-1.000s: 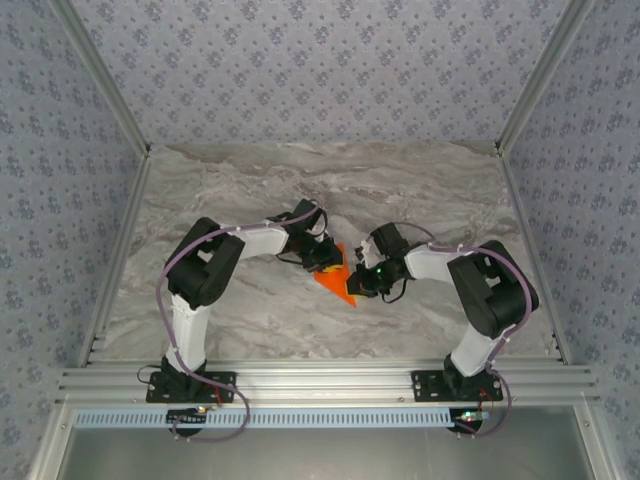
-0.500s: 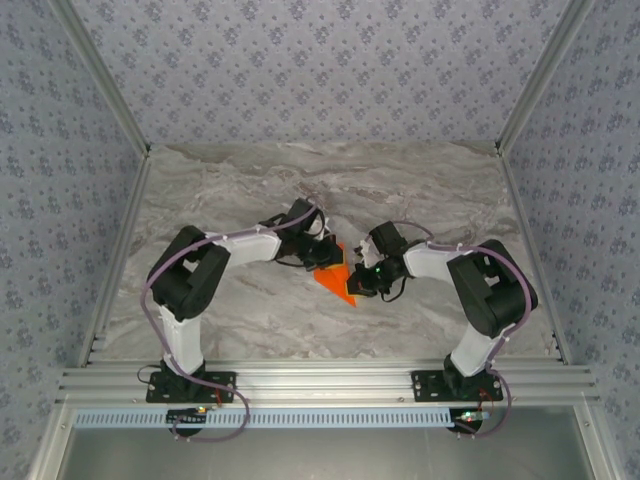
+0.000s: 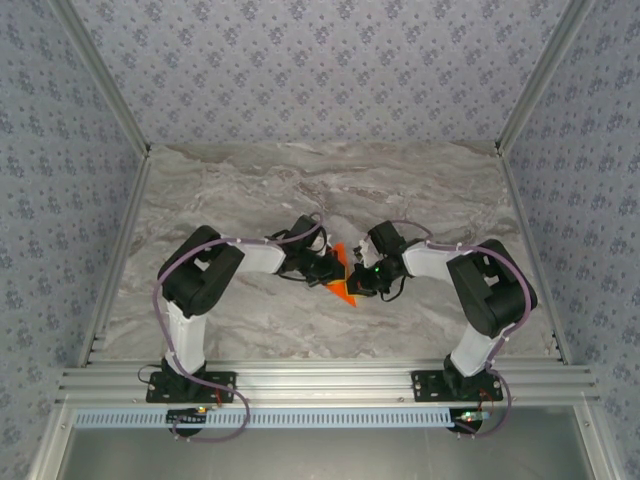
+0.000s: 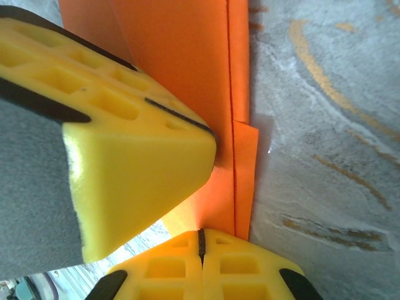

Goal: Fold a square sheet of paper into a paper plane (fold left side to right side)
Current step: Fourth fold the wing at the center of the table.

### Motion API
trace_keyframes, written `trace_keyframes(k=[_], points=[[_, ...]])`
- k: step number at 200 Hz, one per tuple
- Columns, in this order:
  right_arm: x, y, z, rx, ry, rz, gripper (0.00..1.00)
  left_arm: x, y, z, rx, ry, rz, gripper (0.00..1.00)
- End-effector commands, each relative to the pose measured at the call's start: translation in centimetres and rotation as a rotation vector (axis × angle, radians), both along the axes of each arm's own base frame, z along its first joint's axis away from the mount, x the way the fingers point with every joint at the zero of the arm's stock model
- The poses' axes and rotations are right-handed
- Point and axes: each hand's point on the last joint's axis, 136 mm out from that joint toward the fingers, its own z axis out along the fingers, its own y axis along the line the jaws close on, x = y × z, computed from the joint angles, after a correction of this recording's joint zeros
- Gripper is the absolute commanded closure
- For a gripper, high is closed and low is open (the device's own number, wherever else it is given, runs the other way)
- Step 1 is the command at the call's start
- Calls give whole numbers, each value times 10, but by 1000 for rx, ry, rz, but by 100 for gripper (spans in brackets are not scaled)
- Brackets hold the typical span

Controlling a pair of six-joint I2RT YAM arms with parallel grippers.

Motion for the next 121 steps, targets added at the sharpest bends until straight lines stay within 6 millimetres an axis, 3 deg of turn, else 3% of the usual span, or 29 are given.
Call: trace_keyframes(k=[1,52,121], points=[[-28,-51,-46,-287,103,-22,100,1,5,-17,30,-8,17,100],[-34,-64,-48,-368,110,3,100,24,29,-33,116,-28,79,100],[-41,-71,-52,-403,125,20,100,73,55,-27,165,-104,82,100]])
